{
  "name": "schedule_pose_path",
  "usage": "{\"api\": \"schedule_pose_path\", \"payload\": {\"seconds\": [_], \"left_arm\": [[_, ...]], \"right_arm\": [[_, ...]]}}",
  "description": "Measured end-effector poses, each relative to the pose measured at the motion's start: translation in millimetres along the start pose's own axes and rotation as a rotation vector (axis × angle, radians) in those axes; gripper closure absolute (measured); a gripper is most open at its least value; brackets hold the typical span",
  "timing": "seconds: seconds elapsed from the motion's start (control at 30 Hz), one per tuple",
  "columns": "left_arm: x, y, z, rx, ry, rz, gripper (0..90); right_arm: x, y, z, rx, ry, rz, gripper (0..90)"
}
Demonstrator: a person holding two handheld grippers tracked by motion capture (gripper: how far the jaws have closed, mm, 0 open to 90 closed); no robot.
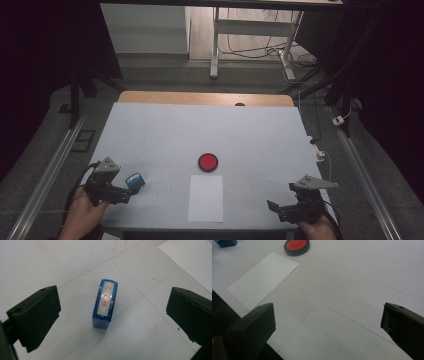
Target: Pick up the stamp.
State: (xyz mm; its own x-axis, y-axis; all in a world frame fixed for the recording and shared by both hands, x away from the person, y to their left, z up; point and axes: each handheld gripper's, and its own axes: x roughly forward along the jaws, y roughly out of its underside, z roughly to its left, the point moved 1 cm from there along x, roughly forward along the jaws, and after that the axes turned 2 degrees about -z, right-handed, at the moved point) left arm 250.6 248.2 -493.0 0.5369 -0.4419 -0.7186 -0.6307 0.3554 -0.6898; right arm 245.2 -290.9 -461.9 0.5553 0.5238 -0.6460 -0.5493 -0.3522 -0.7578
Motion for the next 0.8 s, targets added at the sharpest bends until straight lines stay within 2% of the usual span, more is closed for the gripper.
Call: {"api": "schedule_pose_path", "payload": {"seconds": [0.17, 0.43, 0.53, 0.63, 0.8], "left_arm": [[5.3, -4.8, 2.3, 0.025, -0.004, 0.011, 0.0], [14.1, -8.7, 9.6, 0.045, 0.032, 0.030, 0.0], [19.6, -9.2, 12.4, 0.057, 0.028, 0.055, 0.0], [24.4, -7.6, 15.2, 0.070, 0.042, 0.088, 0.0], [27.3, -6.4, 15.2, 0.085, 0.049, 0.110, 0.4]], "right_arm": [[0.1, 0.0, 0.0, -0.001, -0.002, 0.002, 0.0], [0.4, 0.0, 0.3, -0.001, -0.005, 0.001, 0.0], [0.6, 0.0, 0.5, -0.001, -0.005, 0.001, 0.0], [0.6, 0.0, 0.5, -0.003, -0.006, 0.001, 0.0], [0.7, 0.0, 0.6, -0.008, -0.008, 0.002, 0.0]]}}
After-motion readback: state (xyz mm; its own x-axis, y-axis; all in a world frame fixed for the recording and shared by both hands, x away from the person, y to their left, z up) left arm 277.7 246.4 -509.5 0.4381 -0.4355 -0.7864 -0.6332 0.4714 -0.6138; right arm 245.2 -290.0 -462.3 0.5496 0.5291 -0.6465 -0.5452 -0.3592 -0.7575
